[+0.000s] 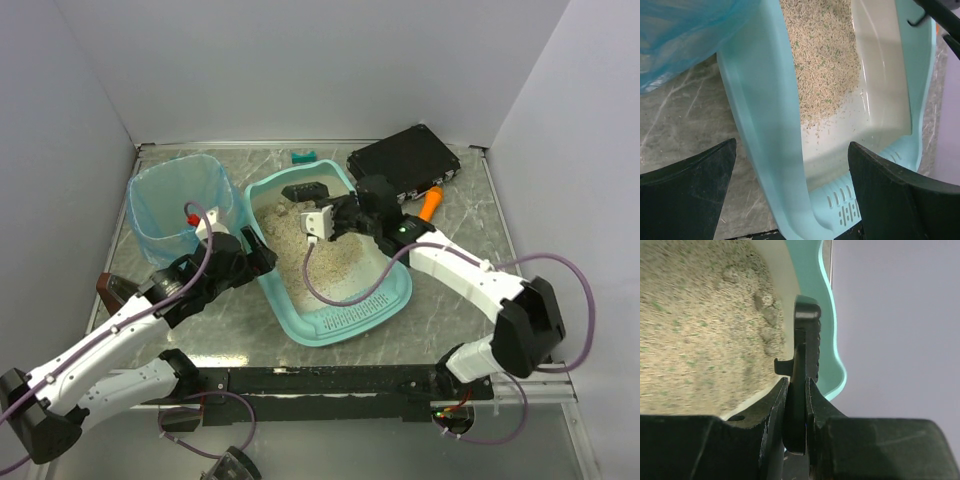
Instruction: Clean the litter box
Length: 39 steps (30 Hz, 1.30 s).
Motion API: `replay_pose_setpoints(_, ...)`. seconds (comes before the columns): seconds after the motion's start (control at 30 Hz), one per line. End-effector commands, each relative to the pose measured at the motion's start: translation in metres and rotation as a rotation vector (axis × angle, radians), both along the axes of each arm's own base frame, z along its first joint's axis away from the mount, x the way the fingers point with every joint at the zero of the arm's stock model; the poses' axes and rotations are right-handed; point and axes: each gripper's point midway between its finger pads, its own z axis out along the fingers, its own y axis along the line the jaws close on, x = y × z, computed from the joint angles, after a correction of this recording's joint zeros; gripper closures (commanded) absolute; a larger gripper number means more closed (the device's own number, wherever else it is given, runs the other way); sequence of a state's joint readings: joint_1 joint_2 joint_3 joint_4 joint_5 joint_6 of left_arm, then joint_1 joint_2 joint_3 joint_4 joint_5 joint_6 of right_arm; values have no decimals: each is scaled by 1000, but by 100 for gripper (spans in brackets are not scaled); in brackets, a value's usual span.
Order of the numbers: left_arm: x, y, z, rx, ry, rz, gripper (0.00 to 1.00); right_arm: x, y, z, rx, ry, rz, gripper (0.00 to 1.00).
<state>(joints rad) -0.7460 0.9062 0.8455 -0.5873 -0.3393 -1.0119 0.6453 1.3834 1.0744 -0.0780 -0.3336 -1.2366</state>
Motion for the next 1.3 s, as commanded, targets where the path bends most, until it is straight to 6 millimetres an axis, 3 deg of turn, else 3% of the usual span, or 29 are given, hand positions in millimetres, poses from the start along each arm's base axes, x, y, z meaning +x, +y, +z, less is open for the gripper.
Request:
replay_pose_setpoints(0.0, -1, 10, 4, -9, -37, 40, 3, 17, 21, 21, -84, -150, 108, 100)
replay_pose_setpoints(0.17, -2, 11, 7, -11, -54, 31, 3, 28, 36, 20, -128, -165, 151, 100)
replay_pose_setpoints(0.2, -1, 11, 7, -10, -55, 30, 3, 29, 39, 6, -156, -129, 163, 100)
replay_pose_setpoints(0.27, -2, 12, 8, -7, -57, 29, 3, 33, 46, 9, -174, -127, 174, 100)
replay_pose_setpoints(0.5, -2, 13, 4, 3, -58, 25, 3, 51, 63, -24, -242, -102, 174, 100)
replay_pose_setpoints(0.7, -2, 14, 4, 14, -56, 20, 3, 56, 76, -38, -273, -56, 221, 100)
replay_pose_setpoints(0.87, -4, 14, 2, 9, -52, 21, 3, 65, 76, -69, -353, 0, 237, 100)
replay_pose_setpoints(0.97, -5, 15, 3, 2, -56, 23, 3, 70, 77, -78, -369, 37, 238, 100)
replay_pose_setpoints(1.07, -5, 16, 4, 0, -58, 29, 3, 60, 74, -85, -377, 103, 258, 100)
replay_pose_setpoints(1.2, -5, 16, 5, -2, -63, 28, 3, 28, 58, -97, -421, 226, 311, 100)
replay_pose_setpoints(1.27, -5, 15, 5, -4, -64, 22, 3, 16, 52, -90, -421, 238, 327, 100)
